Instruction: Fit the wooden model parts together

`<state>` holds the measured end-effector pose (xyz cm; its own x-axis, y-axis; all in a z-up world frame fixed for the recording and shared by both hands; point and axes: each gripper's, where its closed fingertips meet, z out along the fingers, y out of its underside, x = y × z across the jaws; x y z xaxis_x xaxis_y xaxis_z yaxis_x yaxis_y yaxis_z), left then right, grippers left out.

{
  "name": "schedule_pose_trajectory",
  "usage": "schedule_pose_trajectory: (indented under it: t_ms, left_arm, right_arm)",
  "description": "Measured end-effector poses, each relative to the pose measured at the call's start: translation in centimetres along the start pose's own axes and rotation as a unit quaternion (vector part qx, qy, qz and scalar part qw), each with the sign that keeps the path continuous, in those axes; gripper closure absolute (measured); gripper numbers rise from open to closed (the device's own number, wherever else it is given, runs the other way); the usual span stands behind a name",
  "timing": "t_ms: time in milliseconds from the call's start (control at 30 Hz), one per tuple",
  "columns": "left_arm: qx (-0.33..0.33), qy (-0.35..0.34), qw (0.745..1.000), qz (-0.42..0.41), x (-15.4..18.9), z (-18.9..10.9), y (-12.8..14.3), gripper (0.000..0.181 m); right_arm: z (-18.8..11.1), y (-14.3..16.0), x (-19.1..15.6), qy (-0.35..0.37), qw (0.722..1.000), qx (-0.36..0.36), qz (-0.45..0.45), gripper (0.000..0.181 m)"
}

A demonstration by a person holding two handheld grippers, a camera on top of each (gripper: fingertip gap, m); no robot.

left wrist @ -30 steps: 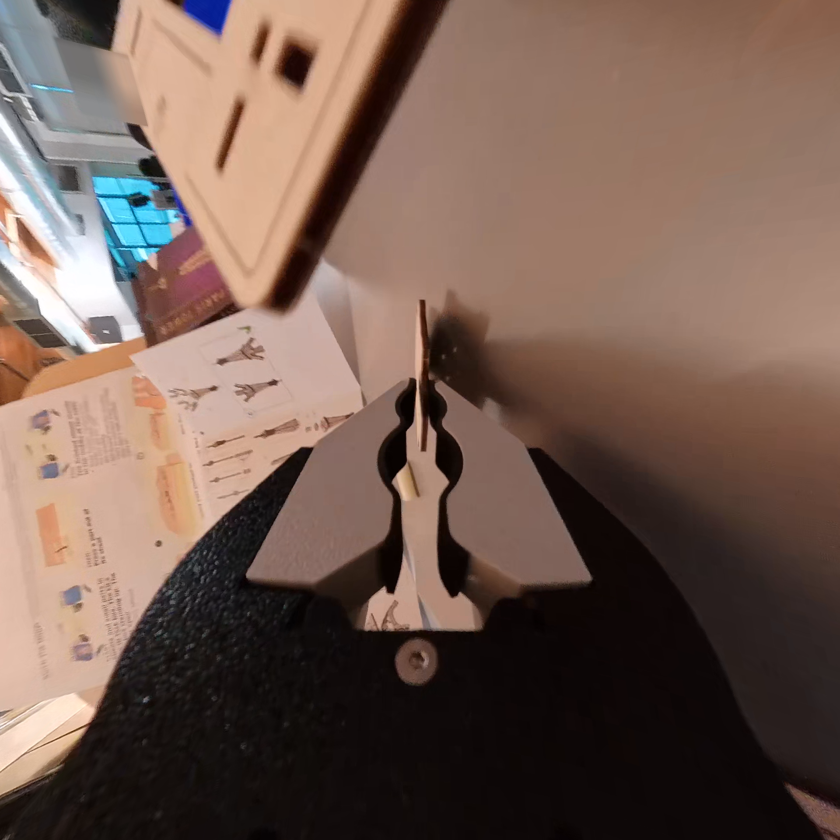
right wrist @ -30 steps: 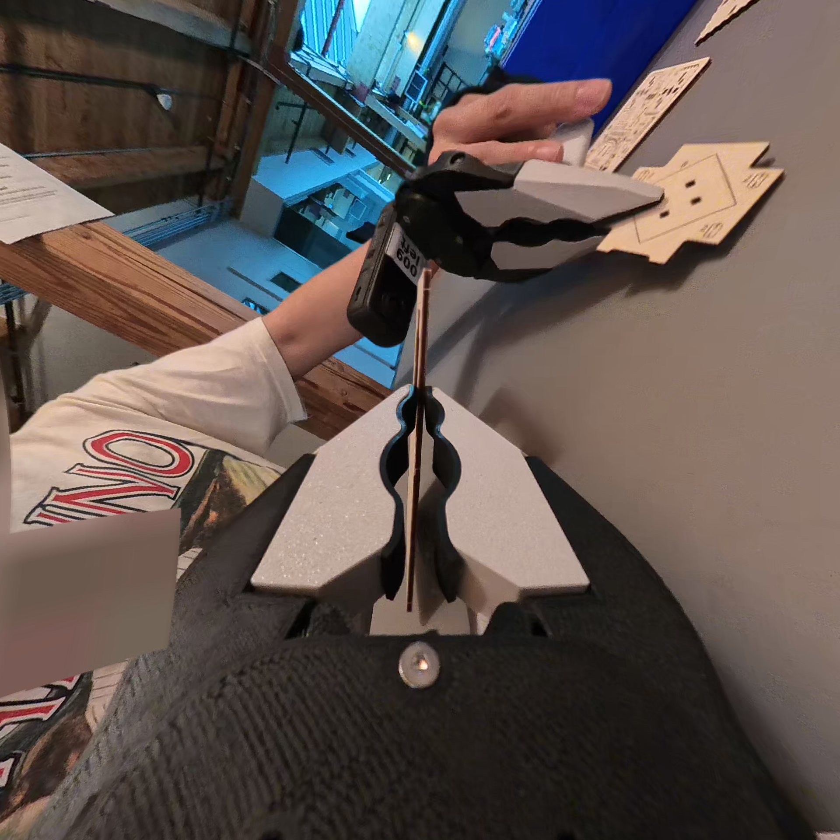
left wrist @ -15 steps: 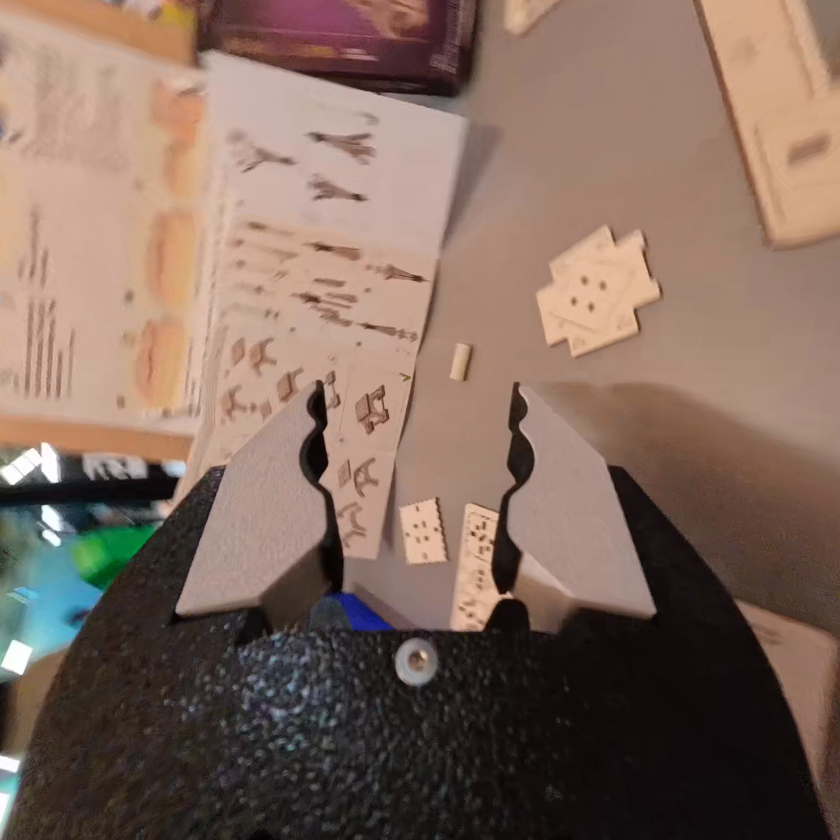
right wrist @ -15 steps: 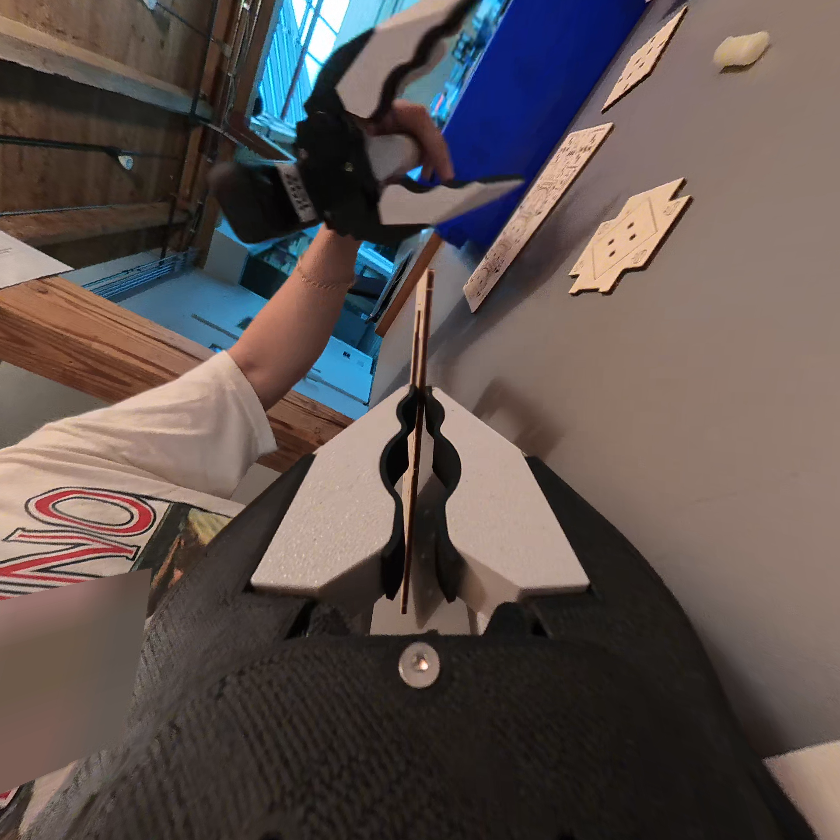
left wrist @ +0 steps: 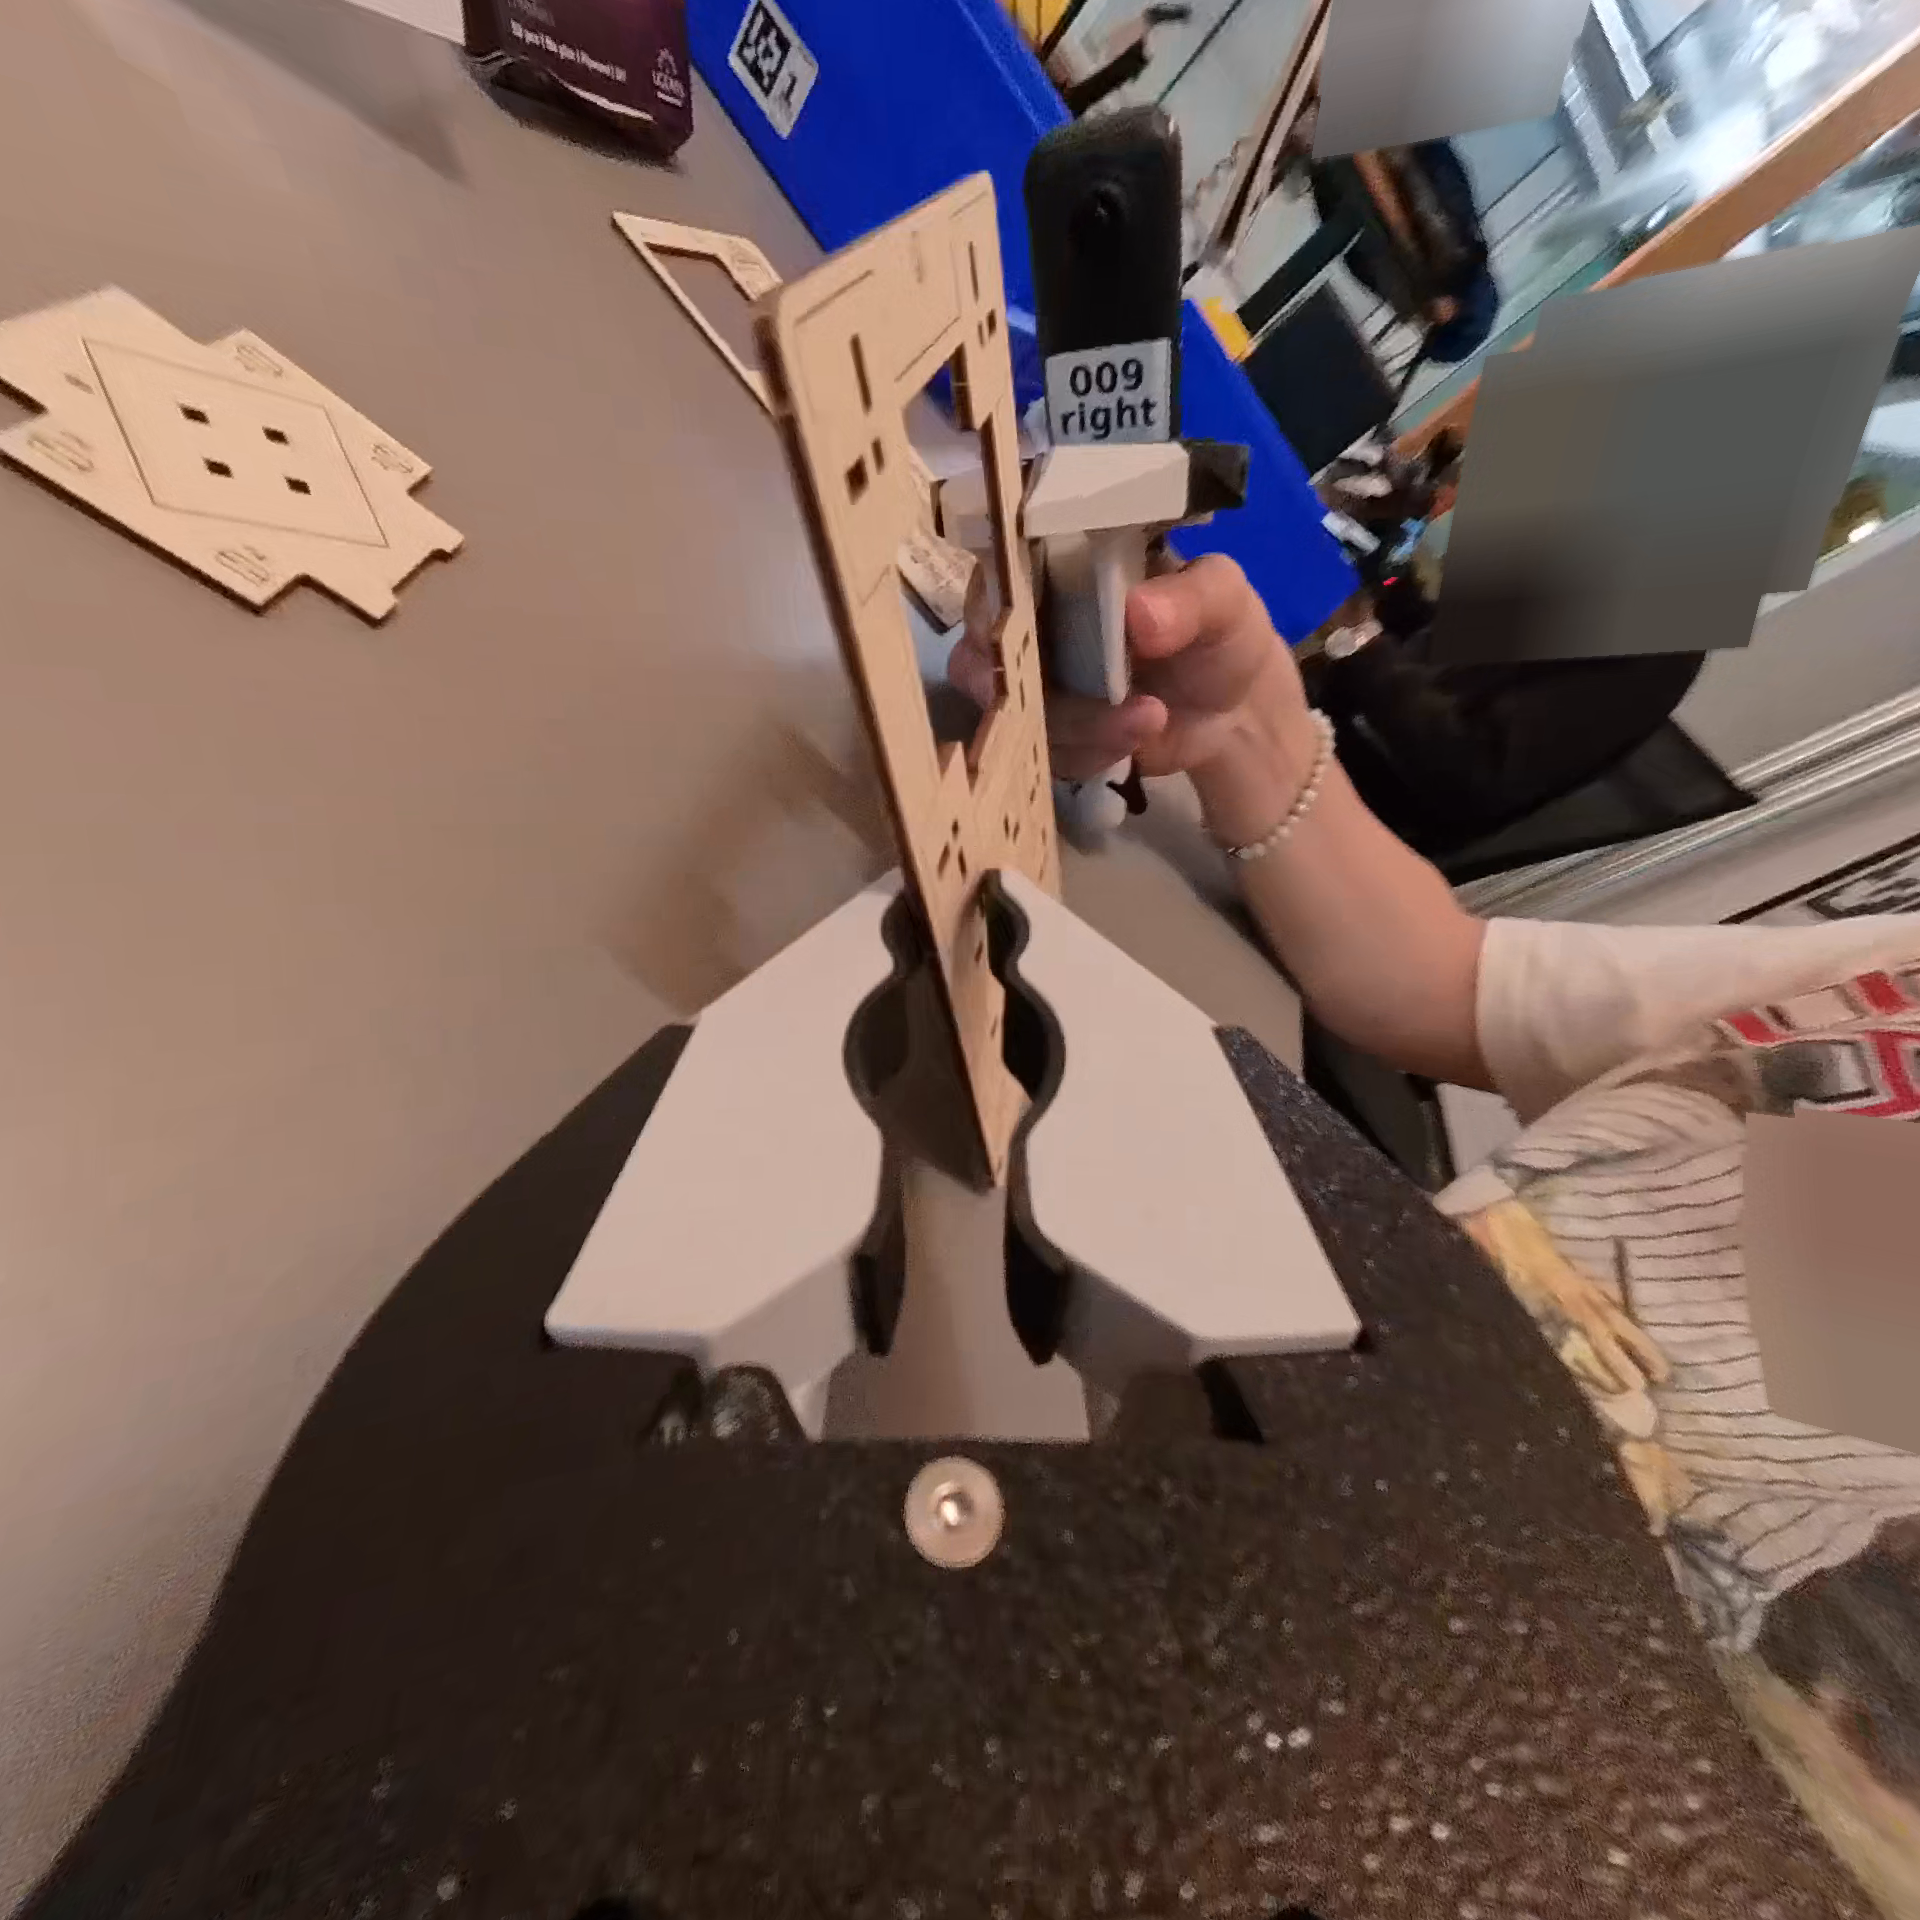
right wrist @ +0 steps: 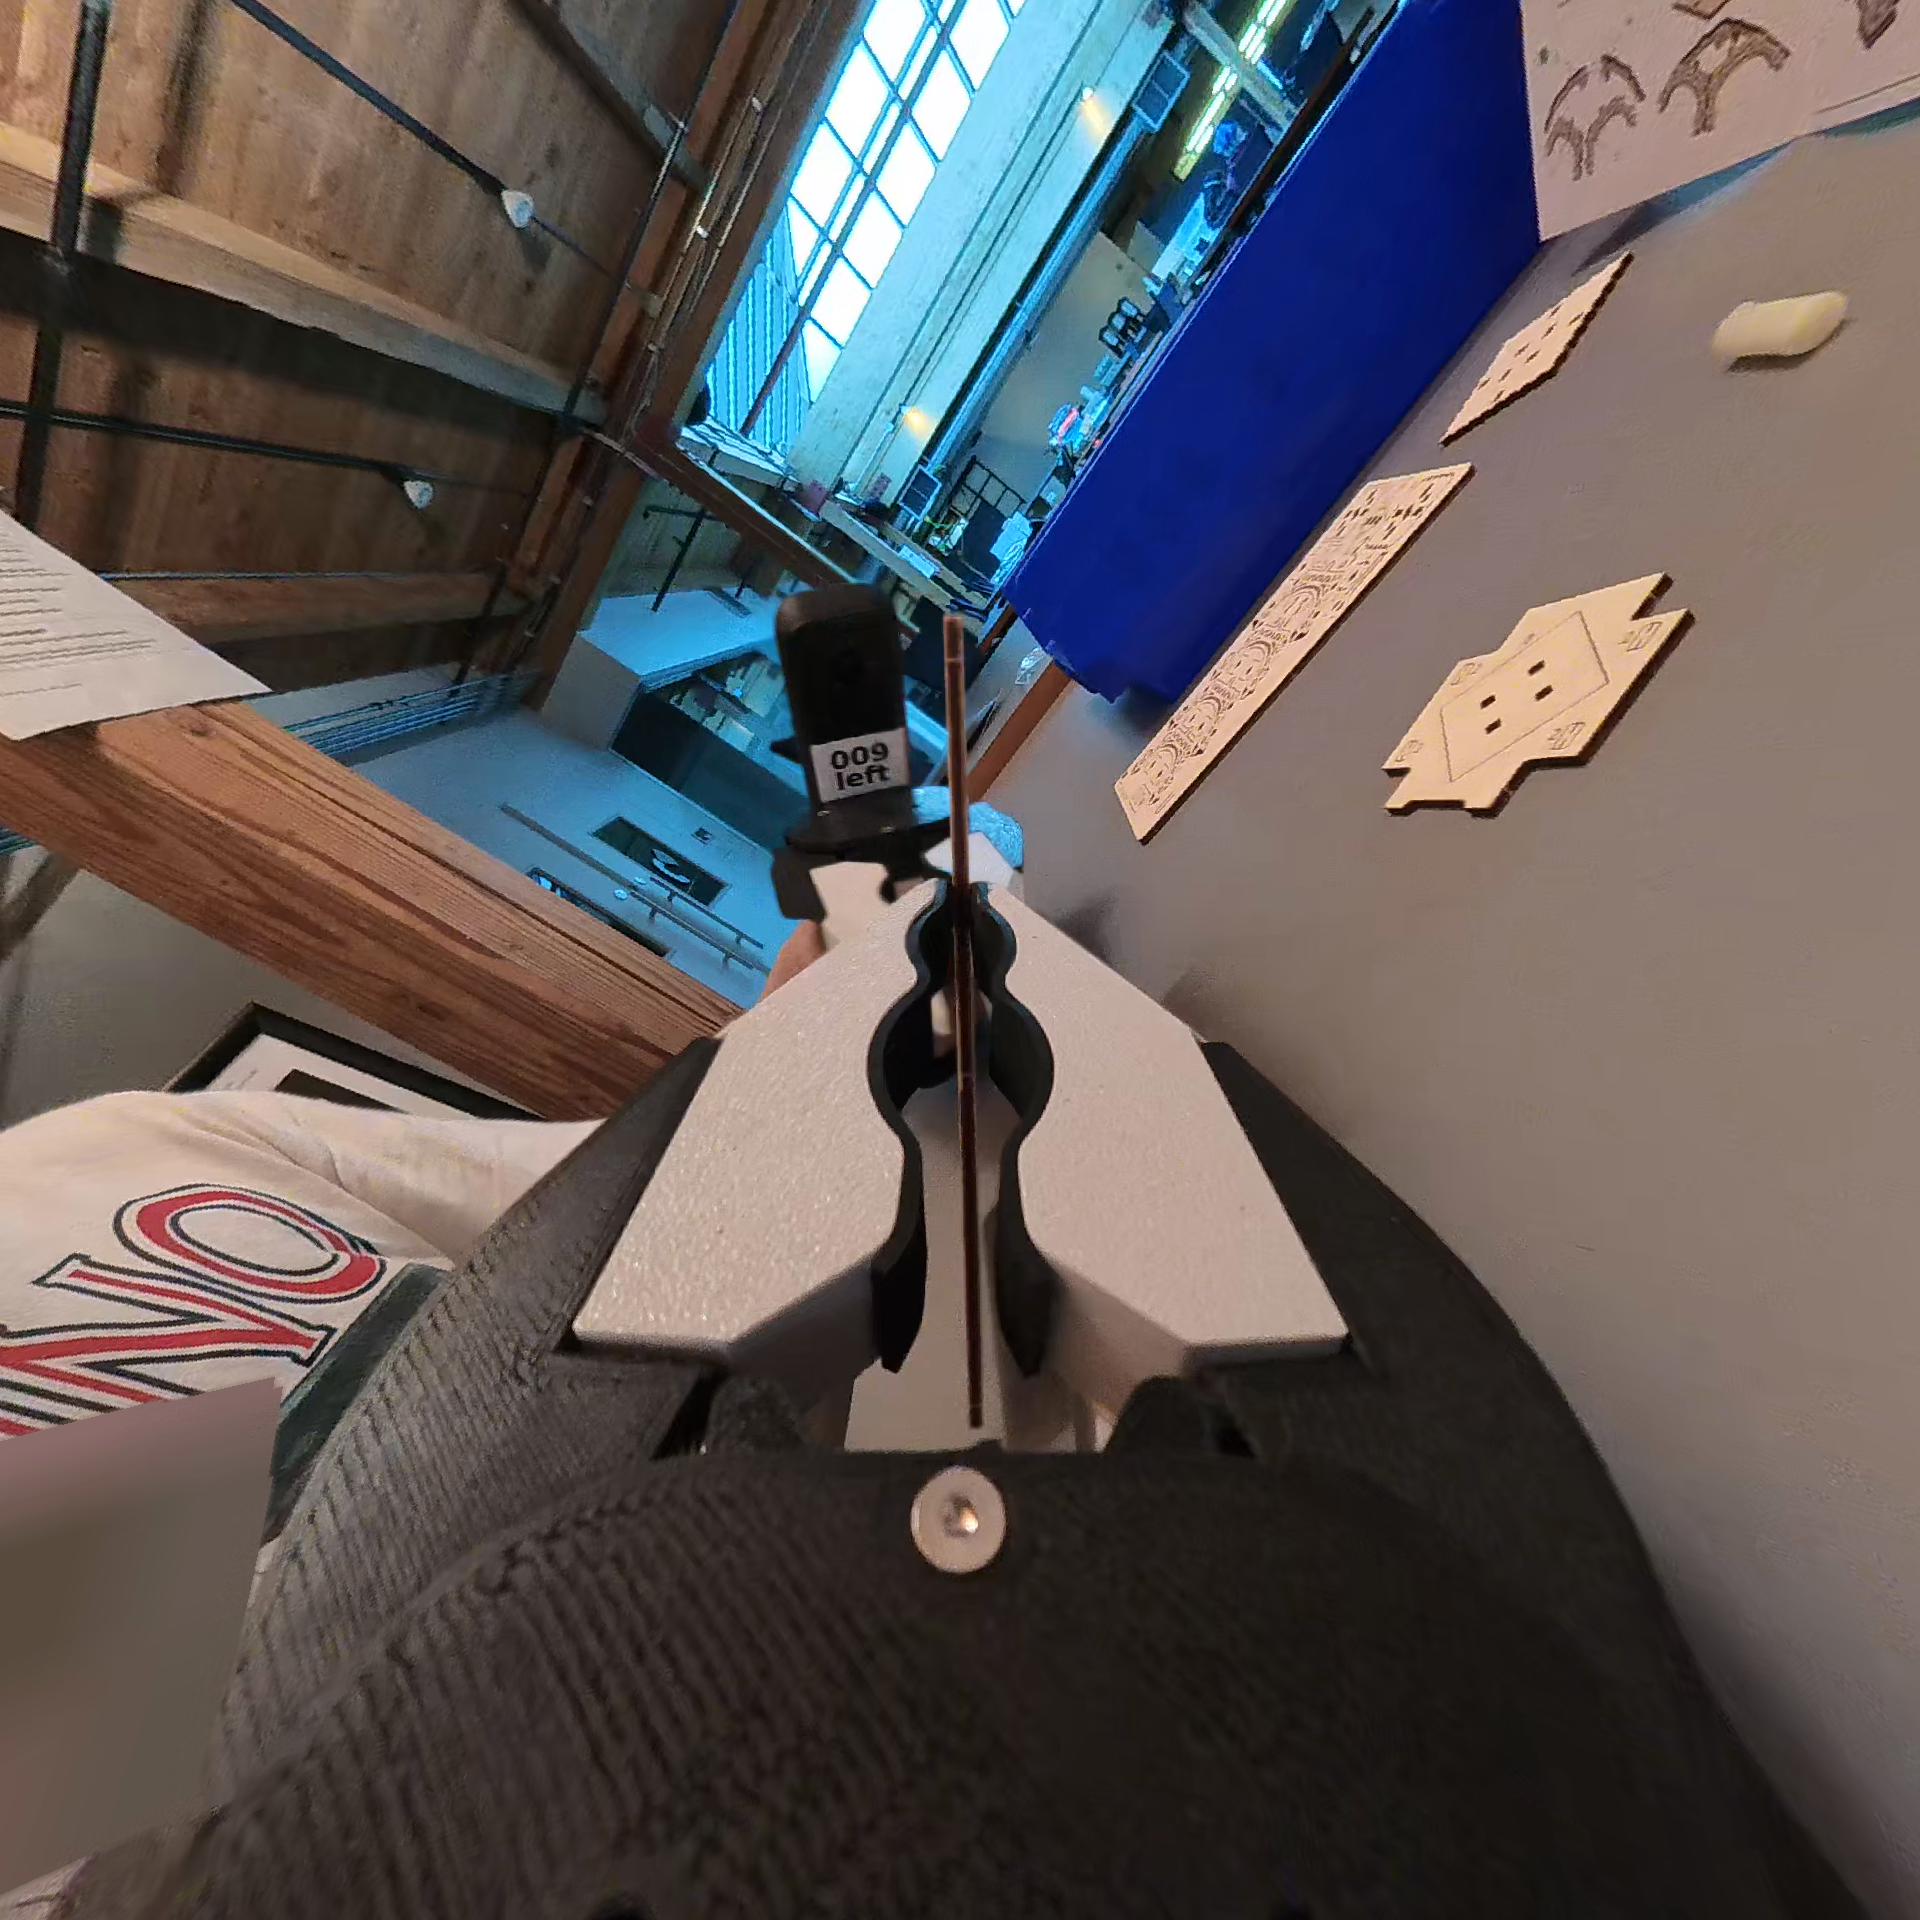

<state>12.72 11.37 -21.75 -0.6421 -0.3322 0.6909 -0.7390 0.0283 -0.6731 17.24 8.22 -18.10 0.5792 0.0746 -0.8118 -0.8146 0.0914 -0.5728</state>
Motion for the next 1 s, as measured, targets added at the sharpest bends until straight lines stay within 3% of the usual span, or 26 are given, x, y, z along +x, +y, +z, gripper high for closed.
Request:
schedule_pose_trajectory:
  t_ms: [100, 200, 433, 633, 867, 933, 1000]
  left_arm:
    - [0.018, 0.039, 0.999, -0.012, 0.5, -0.7, -0.4, 0.181]
    - [0.033, 0.032, 0.999, -0.019, -0.4, -1.9, -1.0, 0.181]
    - [0.051, 0.054, 0.996, -0.047, -0.7, -3.1, -1.3, 0.181]
    - [0.086, 0.050, 0.994, -0.050, -0.6, -3.6, -2.4, 0.181]
    - [0.072, 0.067, 0.993, -0.058, -0.3, -2.5, -1.9, 0.181]
    - [0.077, 0.089, 0.991, -0.067, 0.0, -2.5, -2.1, 0.181]
    - [0.077, 0.083, 0.992, -0.061, -0.1, -2.5, -2.1, 0.181]
  right_arm:
    - [0.0, 0.2, 0.0, -0.002, 1.000, -0.008, 0.004, 0.179]
    - [0.1, 1.7, 0.3, 0.003, 0.998, -0.056, 0.028, 0.158]
    - [0.8, 3.6, 0.2, 0.020, 0.994, -0.109, -0.018, 0.166]
    - [0.9, 4.0, 1.3, 0.057, 0.991, -0.123, -0.022, 0.139]
    - [1.2, 4.5, 0.0, 0.023, 0.990, -0.133, -0.034, 0.158]
    - [1.4, 4.6, 0.0, 0.022, 0.990, -0.136, -0.036, 0.178]
    - [1.4, 4.6, 0.0, 0.021, 0.990, -0.134, -0.032, 0.180]
